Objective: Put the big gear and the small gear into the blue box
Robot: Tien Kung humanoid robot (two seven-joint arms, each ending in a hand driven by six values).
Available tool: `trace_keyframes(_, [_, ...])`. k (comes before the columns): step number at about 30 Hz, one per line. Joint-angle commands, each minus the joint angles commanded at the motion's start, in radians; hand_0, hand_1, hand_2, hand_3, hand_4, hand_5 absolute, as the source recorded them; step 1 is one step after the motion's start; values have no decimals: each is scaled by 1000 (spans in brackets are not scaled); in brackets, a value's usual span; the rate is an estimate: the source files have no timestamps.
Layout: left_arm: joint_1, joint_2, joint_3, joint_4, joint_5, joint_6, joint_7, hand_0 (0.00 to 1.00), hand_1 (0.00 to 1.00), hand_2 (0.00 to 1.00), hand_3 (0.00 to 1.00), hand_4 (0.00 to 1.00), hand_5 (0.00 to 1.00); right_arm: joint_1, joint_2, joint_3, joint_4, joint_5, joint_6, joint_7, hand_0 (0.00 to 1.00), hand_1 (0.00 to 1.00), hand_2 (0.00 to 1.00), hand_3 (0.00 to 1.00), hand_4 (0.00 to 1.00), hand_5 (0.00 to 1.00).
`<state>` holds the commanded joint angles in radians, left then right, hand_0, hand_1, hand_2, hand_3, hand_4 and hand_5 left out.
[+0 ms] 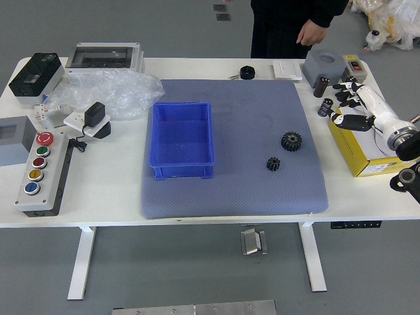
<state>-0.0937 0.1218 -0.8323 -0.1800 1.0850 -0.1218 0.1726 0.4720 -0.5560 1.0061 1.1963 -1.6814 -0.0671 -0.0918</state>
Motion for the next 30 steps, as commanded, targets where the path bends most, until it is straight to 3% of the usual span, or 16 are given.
trace_keyframes(2, [0, 0, 0, 0, 0, 0, 0, 868, 851, 823, 838, 708, 300, 12, 4, -19, -9, -42, 8, 1, 732, 689, 791, 833, 643, 169])
trace_keyframes(3, [1, 0, 0, 0, 1, 0, 0, 868, 851, 823, 838, 708, 300, 21, 7, -32, -16, -72, 14, 3, 752, 719, 843, 856, 674, 190])
trace_keyframes(17, [3, -4, -6, 0, 6, -1, 1, 868, 851, 823, 838, 708, 299, 147, 76, -220, -140, -540, 73, 40, 803, 766, 891, 912, 730, 236])
trace_keyframes(30, [2, -6, -6, 0, 6, -2, 2, 868, 851, 823, 837, 708, 299, 205, 116, -330, -205, -588, 99, 57, 812, 777, 901, 930, 734, 236])
